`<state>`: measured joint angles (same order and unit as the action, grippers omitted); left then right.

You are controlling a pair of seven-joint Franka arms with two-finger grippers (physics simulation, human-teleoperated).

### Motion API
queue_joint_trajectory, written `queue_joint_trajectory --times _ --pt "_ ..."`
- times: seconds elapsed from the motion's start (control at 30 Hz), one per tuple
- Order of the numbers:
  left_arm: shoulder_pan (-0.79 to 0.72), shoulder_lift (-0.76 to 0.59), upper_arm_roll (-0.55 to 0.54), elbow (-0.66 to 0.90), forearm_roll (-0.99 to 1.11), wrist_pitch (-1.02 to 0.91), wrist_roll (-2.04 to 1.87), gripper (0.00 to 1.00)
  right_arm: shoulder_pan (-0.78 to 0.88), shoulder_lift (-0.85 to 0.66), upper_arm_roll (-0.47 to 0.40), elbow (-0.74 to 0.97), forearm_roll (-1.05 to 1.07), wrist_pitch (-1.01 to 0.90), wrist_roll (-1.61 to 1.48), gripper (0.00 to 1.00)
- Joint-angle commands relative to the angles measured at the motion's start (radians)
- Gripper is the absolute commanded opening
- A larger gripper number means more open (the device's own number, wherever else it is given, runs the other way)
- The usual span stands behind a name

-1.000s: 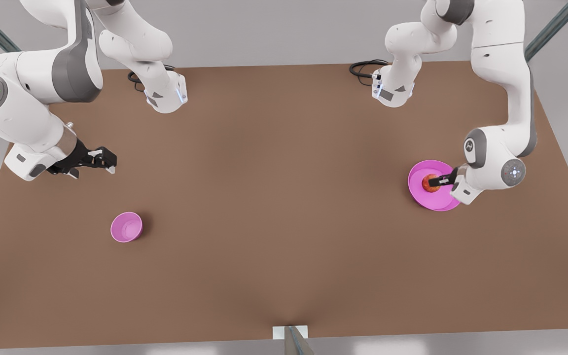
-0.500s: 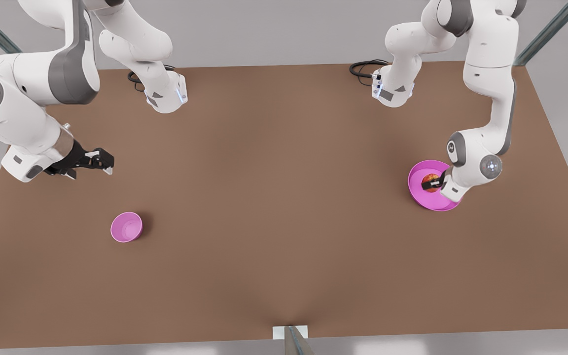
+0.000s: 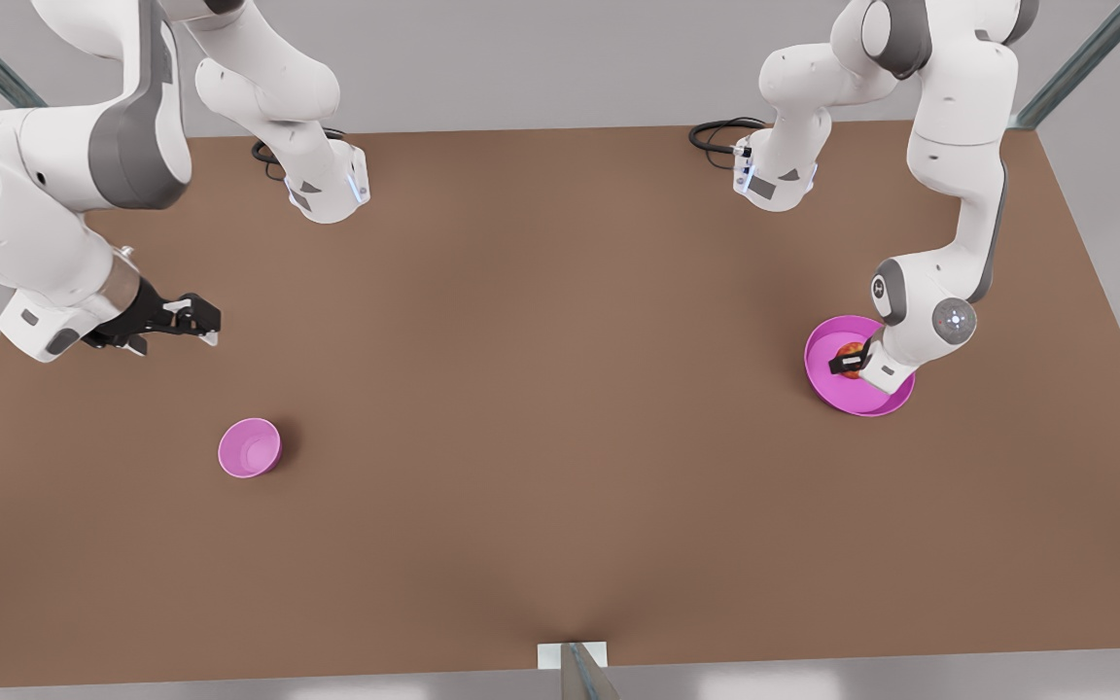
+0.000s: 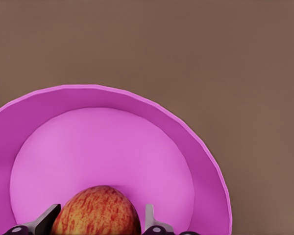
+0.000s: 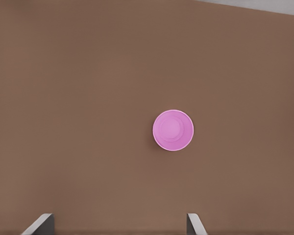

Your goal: Use the left arm to pick up the apple from the plate, transfer it to the gripper of the right arm, and then use the right arm to place it into the bowl

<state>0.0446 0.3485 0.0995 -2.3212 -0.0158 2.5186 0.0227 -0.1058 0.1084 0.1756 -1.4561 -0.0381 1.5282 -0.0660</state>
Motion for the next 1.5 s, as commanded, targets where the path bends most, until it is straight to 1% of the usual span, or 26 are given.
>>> queue_joint_trajectory --times 0.0,0.23,0.5,0.6,0.7,0.8,0.83,0.87,0.93,1.0,1.03,1.1,1.13,1.17,1.2,1.23,1.27,1.33,1.37,1.4,1.43,1.47 --pt "0.000 0.001 0.000 0.000 0.002 0.017 0.051 0.86 0.000 -0.001 0.001 0.000 0.001 -0.003 -0.011 1.00" --pt "0.000 0.009 0.002 -0.013 0.002 0.017 0.056 0.86 -0.002 -0.001 0.001 0.000 0.001 -0.005 -0.012 1.00" --pt "-0.002 0.009 0.005 -0.027 0.002 0.016 0.057 0.76 -0.003 -0.001 0.001 0.000 0.001 -0.005 -0.014 1.00" --pt "-0.002 0.004 0.006 -0.027 0.002 0.002 0.057 0.75 -0.005 -0.001 0.001 0.000 0.001 -0.005 -0.025 1.00" --pt "-0.031 -0.077 0.011 -0.004 0.002 -0.118 0.051 0.74 -0.005 -0.001 0.001 0.000 0.001 -0.005 -0.026 1.00" --pt "-0.046 -0.148 -0.009 0.105 -0.007 -0.319 0.043 0.73 -0.005 -0.001 0.001 0.000 0.001 -0.005 -0.026 1.00" --pt "-0.084 -0.149 -0.009 0.160 -0.078 -0.385 0.043 0.73 -0.005 -0.001 0.001 0.000 0.001 -0.005 -0.026 1.00" --pt "-0.132 -0.146 -0.007 0.218 -0.219 -0.458 0.020 0.72 -0.005 -0.001 0.001 0.000 0.001 -0.005 -0.026 1.00" --pt "-0.281 -0.143 -0.011 0.264 -0.415 -0.486 -0.130 0.73 -0.005 -0.001 0.001 0.000 0.001 -0.005 -0.026 1.00" --pt "-0.382 -0.131 -0.012 0.290 -0.568 -0.486 -0.129 0.73 -0.003 -0.001 0.001 0.000 0.001 -0.003 -0.015 1.00" --pt "-0.402 -0.128 -0.027 0.295 -0.699 -0.485 -0.041 0.72 -0.005 -0.001 -0.001 0.000 0.004 -0.003 -0.014 1.00" --pt "-0.503 -0.094 -0.029 0.393 -0.805 -0.481 0.157 0.72 -0.005 0.007 0.001 0.000 0.029 -0.003 -0.012 1.00" --pt "-0.513 -0.060 -0.040 0.433 -0.883 -0.483 0.236 0.72 -0.011 0.027 -0.001 0.003 0.090 0.001 -0.014 1.00" --pt "-0.514 -0.028 -0.046 0.442 -0.989 -0.484 0.365 0.68 -0.032 0.065 -0.001 0.023 0.188 0.007 -0.017 1.00" --pt "-0.514 0.009 -0.072 0.474 -1.064 -0.492 0.522 0.67 -0.074 0.111 -0.001 0.025 0.380 0.038 -0.026 1.00" --pt "-0.514 0.027 -0.073 0.514 -1.079 -0.514 0.614 0.67 -0.080 0.145 0.001 0.028 0.469 0.070 -0.026 1.00" --pt "-0.514 0.032 -0.106 0.543 -1.093 -0.512 0.746 0.67 -0.078 0.178 0.007 0.029 0.552 0.095 -0.028 1.00" --pt "-0.517 0.093 -0.113 0.631 -1.170 -0.512 0.982 0.67 -0.077 0.267 0.012 0.029 0.760 0.125 -0.098 1.00" --pt "-0.514 0.139 -0.144 0.687 -1.199 -0.508 1.048 0.67 -0.071 0.370 0.016 0.069 0.794 0.176 -0.285 1.00" --pt "-0.517 0.201 -0.146 0.769 -1.260 -0.494 1.146 0.67 -0.066 0.419 0.019 0.072 0.857 0.187 -0.353 1.00" --pt "-0.517 0.239 -0.153 0.821 -1.274 -0.449 1.192 0.67 -0.063 0.482 0.054 0.120 0.891 0.187 -0.385 1.00" --pt "-0.517 0.286 -0.179 0.876 -1.309 -0.360 1.276 0.64 -0.063 0.542 0.093 0.141 0.934 0.188 -0.423 1.00"
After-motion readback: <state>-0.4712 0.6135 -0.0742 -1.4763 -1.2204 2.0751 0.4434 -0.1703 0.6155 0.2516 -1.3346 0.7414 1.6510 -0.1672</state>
